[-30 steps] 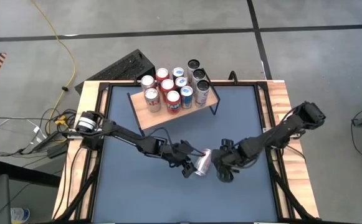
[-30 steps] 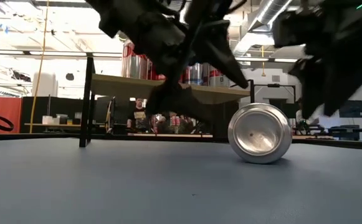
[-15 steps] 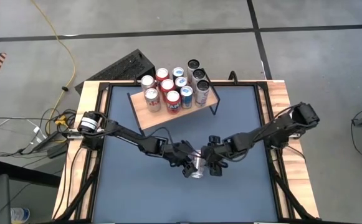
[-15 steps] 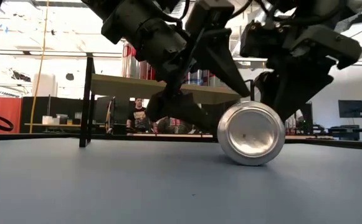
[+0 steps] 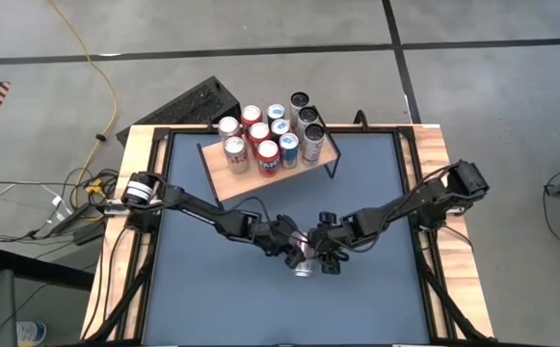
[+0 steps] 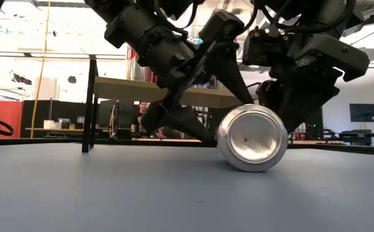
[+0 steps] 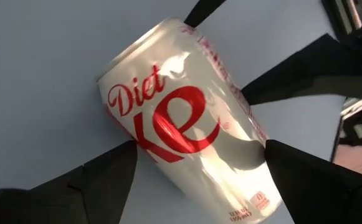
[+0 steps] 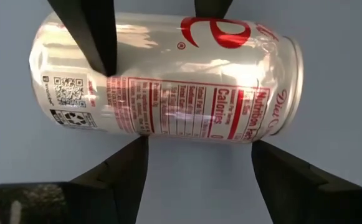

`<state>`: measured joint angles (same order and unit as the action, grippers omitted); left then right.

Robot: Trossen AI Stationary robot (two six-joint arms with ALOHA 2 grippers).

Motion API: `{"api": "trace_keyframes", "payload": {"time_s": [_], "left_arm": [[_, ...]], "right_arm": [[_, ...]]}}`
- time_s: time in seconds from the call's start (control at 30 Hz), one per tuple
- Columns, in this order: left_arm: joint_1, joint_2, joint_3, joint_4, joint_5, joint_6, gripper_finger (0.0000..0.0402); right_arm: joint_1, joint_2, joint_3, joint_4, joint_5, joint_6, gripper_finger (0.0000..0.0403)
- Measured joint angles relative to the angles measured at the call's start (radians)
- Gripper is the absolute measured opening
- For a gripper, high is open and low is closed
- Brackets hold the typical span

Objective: Place canned beverage on shelf
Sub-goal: Put the silver soda can on the shelf aligned with the other silver soda cans

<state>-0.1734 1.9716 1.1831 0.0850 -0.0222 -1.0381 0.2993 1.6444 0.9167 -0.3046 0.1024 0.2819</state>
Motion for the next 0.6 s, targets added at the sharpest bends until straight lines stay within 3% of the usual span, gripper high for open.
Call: {"api": "trace_keyframes", "payload": {"time_s": [0.23, 0.6], "left_arm": [[0.0, 0.079, 0.0, 0.096, 0.011, -0.092, 0.0335], [-0.013, 0.089, 0.0, 0.122, -0.018, -0.119, 0.0333]], "right_arm": [[-0.001, 0.0, -0.004, -0.028, -0.005, 0.004, 0.0275], [0.029, -0.02, 0.003, -0.117, -0.001, 0.029, 0.0275]]}}
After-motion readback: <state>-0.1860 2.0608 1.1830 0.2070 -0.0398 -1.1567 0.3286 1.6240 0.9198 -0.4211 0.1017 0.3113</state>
